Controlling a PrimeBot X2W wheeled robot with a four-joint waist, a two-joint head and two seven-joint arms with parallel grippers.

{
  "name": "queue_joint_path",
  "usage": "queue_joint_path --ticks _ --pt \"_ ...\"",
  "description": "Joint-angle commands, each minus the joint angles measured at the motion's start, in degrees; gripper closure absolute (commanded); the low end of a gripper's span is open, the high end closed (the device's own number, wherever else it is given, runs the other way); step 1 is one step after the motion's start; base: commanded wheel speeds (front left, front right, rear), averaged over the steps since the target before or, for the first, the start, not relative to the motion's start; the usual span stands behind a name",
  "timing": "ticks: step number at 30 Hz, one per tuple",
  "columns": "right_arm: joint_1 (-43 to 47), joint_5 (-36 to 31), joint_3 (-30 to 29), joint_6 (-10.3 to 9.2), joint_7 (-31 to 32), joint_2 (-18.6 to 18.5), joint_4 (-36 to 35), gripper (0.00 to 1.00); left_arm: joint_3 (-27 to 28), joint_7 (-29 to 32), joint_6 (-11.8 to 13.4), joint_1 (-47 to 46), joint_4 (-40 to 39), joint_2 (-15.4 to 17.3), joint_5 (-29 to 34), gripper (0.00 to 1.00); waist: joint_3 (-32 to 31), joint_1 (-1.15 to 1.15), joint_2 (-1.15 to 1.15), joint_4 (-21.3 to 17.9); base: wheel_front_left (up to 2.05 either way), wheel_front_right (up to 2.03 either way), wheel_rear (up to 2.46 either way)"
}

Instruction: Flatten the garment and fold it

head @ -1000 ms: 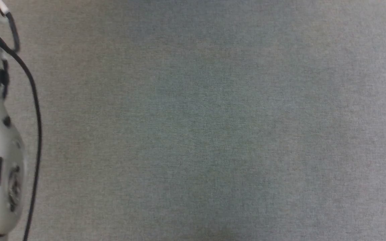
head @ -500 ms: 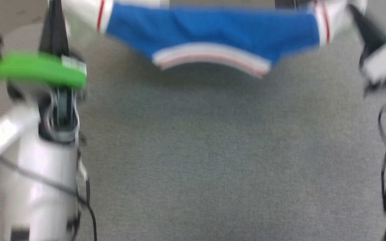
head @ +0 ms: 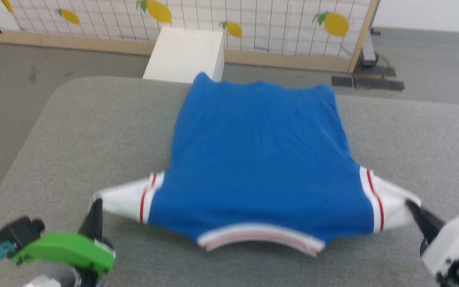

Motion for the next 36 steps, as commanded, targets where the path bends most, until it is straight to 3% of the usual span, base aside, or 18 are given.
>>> queue_joint_path --ticks 1,5,9,15,21,22,27,30,33,36 --pt "2.0 -1.6 -0.2 -0.08 1.6 0.2 -1.7 1.00 -0.2 1.3 0.9 2.4 -0.7 1.5 0.7 1.00 -1.8 0.01 0.00 0.4 0.00 0.00 0.00" --pt "7.5 -7.5 2.2 -0.08 7.6 -0.2 -5.6 1.00 -4.7 6.8 4.0 6.8 0.0 6.0 6.5 1.00 -1.7 0.01 0.00 0.2 0.00 0.00 0.00" --pt "9.2 -15.8 8.0 -0.08 12.6 -2.9 -4.6 1.00 -11.2 11.5 5.9 6.4 3.6 10.0 14.3 1.00 -0.8 0.01 0.00 -0.3 0.00 0.00 0.00" --pt "5.7 -20.4 14.1 -0.08 14.4 -1.9 4.3 1.00 -16.1 13.1 5.1 2.6 10.9 9.2 17.4 1.00 0.6 0.01 0.00 -0.5 0.00 0.00 0.00" --pt "3.7 -20.8 16.0 -0.08 14.9 -2.5 11.7 1.00 -16.0 10.1 3.4 0.7 15.5 7.1 16.1 1.00 1.2 0.01 0.00 -0.4 0.00 0.00 0.00" --pt "3.6 -20.4 15.4 -0.08 14.1 -2.3 11.7 0.00 -15.6 9.4 3.3 0.7 15.6 6.9 15.8 1.00 1.2 0.01 0.00 -0.4 0.00 0.00 0.00" --pt "5.7 -15.5 10.0 -0.08 13.7 -0.5 7.5 0.00 -14.3 7.0 2.9 0.6 14.9 6.6 14.9 1.00 0.8 0.01 0.00 -0.1 0.00 0.00 0.00" --pt "7.2 -10.6 2.8 -0.08 14.9 0.7 -3.6 0.00 -13.5 5.7 3.5 1.3 12.7 7.0 15.0 1.00 0.5 0.01 0.00 -0.5 0.00 0.00 0.00" --pt "3.8 -11.7 -1.3 -0.08 10.3 1.2 -9.3 0.00 -13.1 5.1 4.2 1.8 11.0 7.0 15.3 1.00 1.2 0.01 0.00 -1.1 0.00 0.00 0.00" --pt "-1.7 -12.1 -2.3 -0.08 4.5 1.5 -10.0 0.00 -13.1 4.9 4.9 1.9 9.1 6.9 15.5 1.00 3.0 0.01 0.00 -1.3 0.00 0.00 0.00"
